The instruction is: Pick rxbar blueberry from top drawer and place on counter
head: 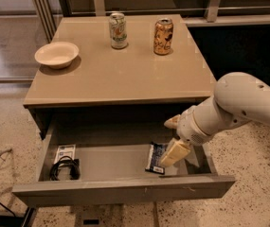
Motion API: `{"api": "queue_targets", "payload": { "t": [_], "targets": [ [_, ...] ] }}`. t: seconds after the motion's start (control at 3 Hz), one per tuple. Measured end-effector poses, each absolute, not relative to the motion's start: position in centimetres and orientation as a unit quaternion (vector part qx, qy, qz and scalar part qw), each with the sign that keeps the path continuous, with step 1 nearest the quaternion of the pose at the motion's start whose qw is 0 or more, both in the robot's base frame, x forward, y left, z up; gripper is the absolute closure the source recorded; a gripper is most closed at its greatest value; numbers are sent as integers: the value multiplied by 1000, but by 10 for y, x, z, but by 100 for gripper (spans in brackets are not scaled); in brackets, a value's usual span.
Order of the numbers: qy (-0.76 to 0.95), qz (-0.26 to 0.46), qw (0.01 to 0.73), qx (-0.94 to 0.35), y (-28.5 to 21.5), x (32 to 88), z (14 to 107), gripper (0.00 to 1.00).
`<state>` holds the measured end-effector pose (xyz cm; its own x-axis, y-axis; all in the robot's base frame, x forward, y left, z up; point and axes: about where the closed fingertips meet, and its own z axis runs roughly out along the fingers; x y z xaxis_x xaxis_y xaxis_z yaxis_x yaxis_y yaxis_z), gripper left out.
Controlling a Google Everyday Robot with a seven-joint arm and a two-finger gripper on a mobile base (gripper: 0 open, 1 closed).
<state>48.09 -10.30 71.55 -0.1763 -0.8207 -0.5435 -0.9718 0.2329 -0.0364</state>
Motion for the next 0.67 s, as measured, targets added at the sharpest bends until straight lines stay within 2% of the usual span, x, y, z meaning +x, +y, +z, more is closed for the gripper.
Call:
{"api": "queue_targets", "payload": {
  "t": [0.33, 0.67],
  "targets": [
    [750, 164, 234, -597, -102, 482, 711, 32],
    [750, 163, 236, -595, -102, 483, 707, 32]
  ]
}}
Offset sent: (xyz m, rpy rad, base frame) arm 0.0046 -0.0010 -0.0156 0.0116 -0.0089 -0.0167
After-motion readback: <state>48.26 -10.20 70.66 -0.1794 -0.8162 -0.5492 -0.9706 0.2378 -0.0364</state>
